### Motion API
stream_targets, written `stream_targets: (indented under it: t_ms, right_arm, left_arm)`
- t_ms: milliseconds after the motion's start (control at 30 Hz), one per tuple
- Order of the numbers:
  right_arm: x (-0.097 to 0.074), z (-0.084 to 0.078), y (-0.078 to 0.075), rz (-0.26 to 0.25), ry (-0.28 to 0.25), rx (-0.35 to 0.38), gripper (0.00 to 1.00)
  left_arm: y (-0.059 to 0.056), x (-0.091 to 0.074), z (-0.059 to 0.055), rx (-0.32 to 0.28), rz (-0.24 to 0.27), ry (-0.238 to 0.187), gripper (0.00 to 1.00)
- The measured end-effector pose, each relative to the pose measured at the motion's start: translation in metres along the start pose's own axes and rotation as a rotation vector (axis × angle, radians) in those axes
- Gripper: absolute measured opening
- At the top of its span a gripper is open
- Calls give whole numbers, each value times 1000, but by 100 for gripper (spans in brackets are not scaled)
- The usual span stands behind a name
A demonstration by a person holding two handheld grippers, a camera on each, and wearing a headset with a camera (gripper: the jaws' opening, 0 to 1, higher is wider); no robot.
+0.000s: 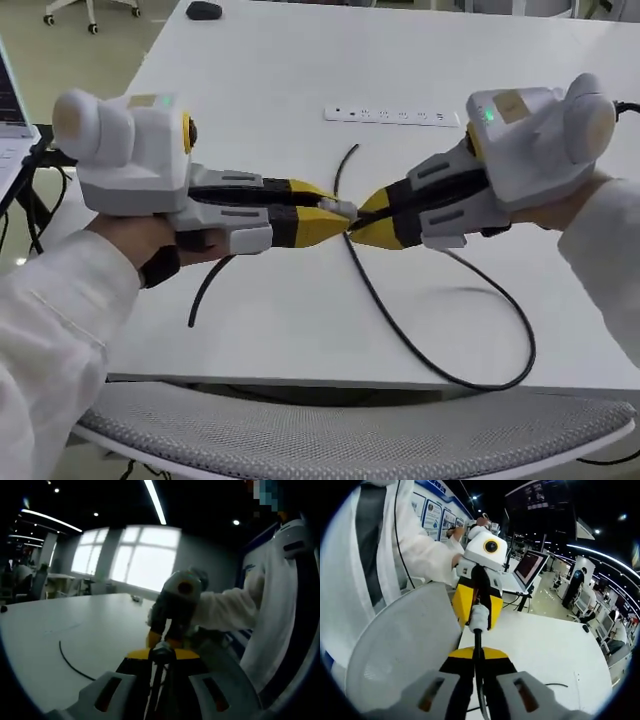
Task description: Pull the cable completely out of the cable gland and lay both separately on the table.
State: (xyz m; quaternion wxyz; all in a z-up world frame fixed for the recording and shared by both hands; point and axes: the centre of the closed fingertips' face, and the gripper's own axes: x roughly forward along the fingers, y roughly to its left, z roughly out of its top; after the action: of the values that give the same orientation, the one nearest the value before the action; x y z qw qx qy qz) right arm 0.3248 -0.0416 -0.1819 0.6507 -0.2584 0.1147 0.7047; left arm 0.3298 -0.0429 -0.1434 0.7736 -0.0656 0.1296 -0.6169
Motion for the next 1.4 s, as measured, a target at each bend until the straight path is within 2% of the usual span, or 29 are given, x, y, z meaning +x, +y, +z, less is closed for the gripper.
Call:
stream_targets:
  t_ms: [167, 300, 400, 567, 700, 1000, 1167, 1400]
  right_arm:
    - [-8, -3, -6, -22, -9, 25, 2]
    - [-11, -2, -8, -27, -41, 42, 2]
    - [-9, -2, -9, -61, -39, 61, 2]
    - [-9, 0, -6, -62, -30, 66, 2]
    - [-9, 0, -9, -91, -15, 74, 2]
    - [-5, -5, -11, -165, 14, 149, 2]
    - [-1, -4, -9, -199, 25, 173, 2]
    - [-5, -6, -14, -264, 23, 206, 3]
  left_arm:
    - [6, -1, 3, -3, 35, -1, 16]
    - [7, -2, 6, -1, 53, -22, 16]
    - [10, -3, 4, -18, 58, -23, 16]
    - [8, -4, 3, -11, 19, -4, 16]
    - [10, -7, 4, -2, -8, 11, 16]
    - [22, -32, -2, -22, -55, -3, 16]
    - [27, -45, -3, -14, -86, -9, 16]
    - [29, -64, -3, 7, -89, -11, 16]
